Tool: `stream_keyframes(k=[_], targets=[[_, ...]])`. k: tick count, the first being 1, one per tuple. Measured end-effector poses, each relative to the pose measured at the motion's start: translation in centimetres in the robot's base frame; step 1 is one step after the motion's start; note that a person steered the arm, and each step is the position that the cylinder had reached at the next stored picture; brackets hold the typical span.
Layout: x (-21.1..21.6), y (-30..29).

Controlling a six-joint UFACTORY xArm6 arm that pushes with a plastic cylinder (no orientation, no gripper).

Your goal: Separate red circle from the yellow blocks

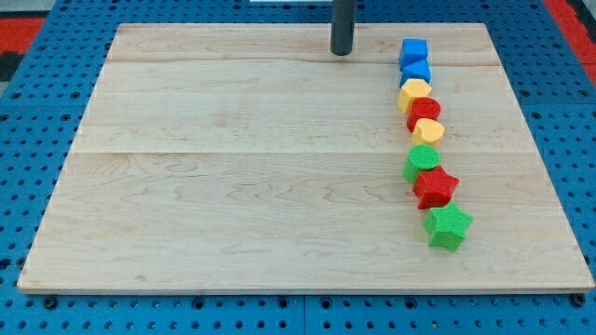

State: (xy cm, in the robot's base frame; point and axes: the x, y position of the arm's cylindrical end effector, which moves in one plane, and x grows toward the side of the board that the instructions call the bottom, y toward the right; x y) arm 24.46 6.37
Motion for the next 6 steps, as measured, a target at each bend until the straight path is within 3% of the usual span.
stream_keyframes(k=[1, 2, 3, 4, 5, 6], targets=[[-3.1, 1.8], [-4.7, 8.1], [-3.1, 12.3], [4.8, 17.3], [11.2, 17.4], [12.8, 13.7]])
